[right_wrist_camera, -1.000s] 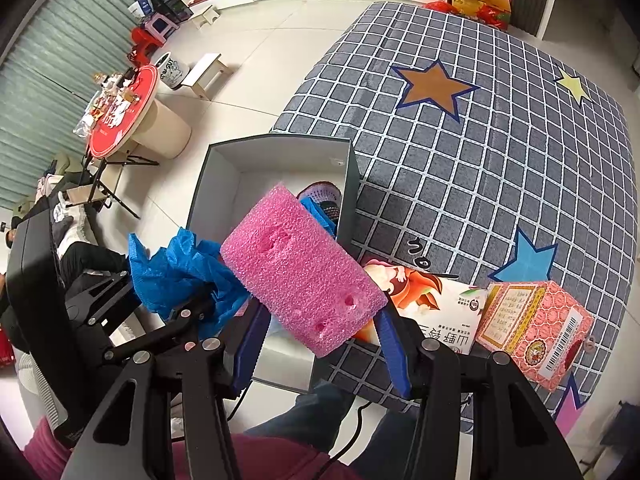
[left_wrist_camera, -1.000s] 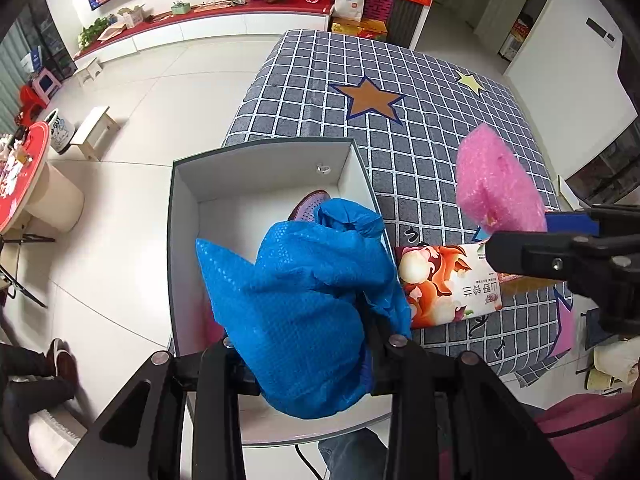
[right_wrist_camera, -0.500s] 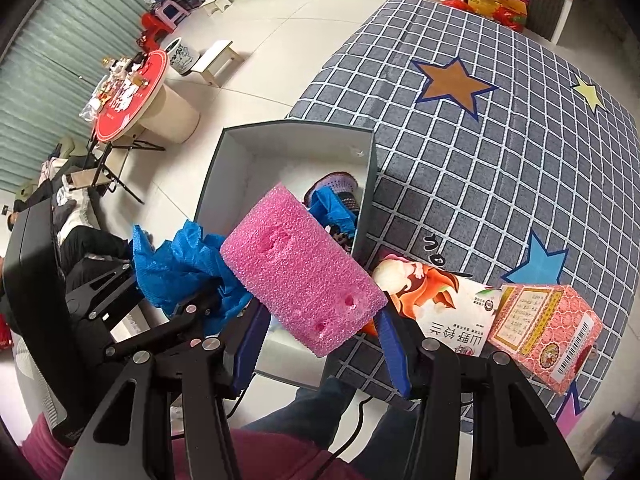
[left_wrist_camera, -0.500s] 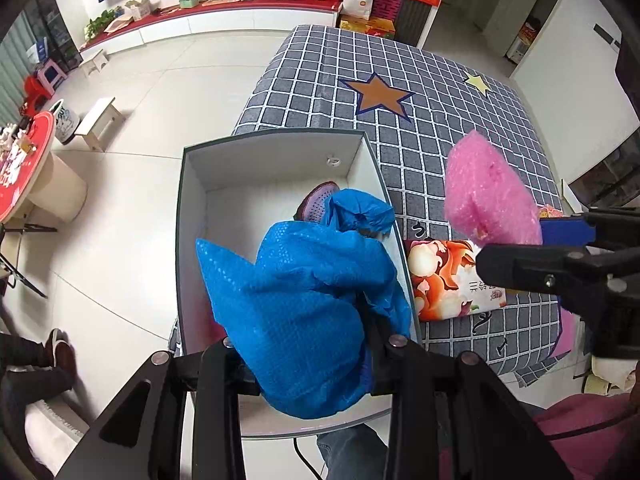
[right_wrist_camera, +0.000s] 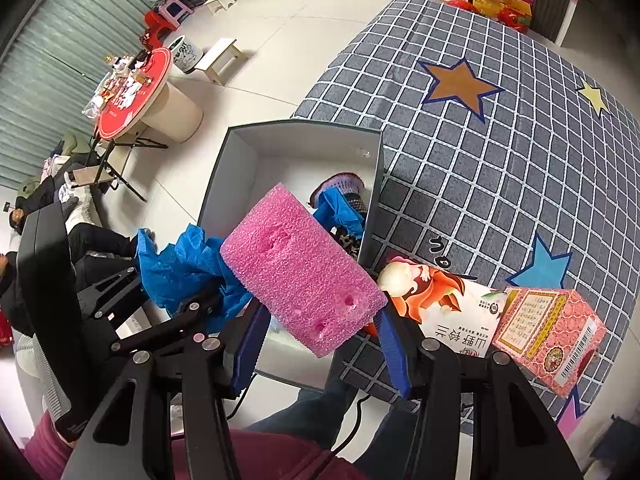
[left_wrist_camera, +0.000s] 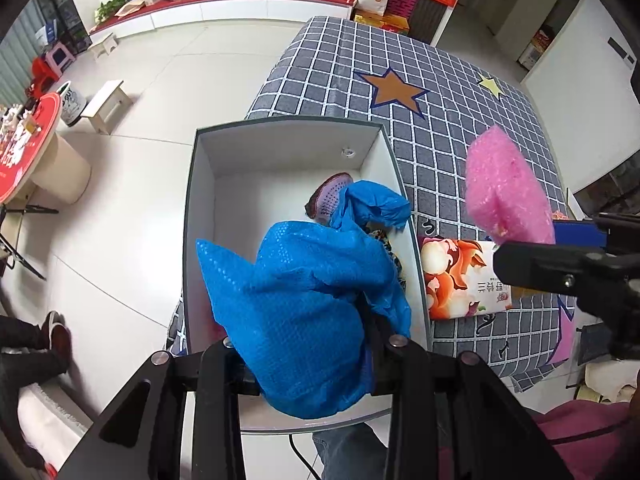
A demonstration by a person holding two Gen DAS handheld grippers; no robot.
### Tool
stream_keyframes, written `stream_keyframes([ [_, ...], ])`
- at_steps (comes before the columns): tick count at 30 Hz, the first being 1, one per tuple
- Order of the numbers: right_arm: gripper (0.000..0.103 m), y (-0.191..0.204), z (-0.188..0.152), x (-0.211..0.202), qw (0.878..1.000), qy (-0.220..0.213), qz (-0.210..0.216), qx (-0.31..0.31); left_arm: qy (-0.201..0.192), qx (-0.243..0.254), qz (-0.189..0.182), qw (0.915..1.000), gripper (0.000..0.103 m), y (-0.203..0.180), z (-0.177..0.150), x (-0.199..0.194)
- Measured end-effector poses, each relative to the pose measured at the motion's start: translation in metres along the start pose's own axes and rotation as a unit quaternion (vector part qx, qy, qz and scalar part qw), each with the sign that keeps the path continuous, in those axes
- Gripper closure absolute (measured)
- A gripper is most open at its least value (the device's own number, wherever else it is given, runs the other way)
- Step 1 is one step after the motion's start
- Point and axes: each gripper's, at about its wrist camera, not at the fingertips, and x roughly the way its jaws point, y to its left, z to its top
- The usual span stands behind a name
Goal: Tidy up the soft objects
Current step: 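Carry the blue shoe cover and pink block in both tools over the box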
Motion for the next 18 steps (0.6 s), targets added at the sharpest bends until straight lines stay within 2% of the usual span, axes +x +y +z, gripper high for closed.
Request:
stream_keyframes([
  [18, 0.05, 0.02, 0.018, 0.014, 0.999, 0.011, 0.001, -0.031, 0.013, -0.01, 0.008, 0.9998, 0.067, 0.008, -0.001, 0.006],
])
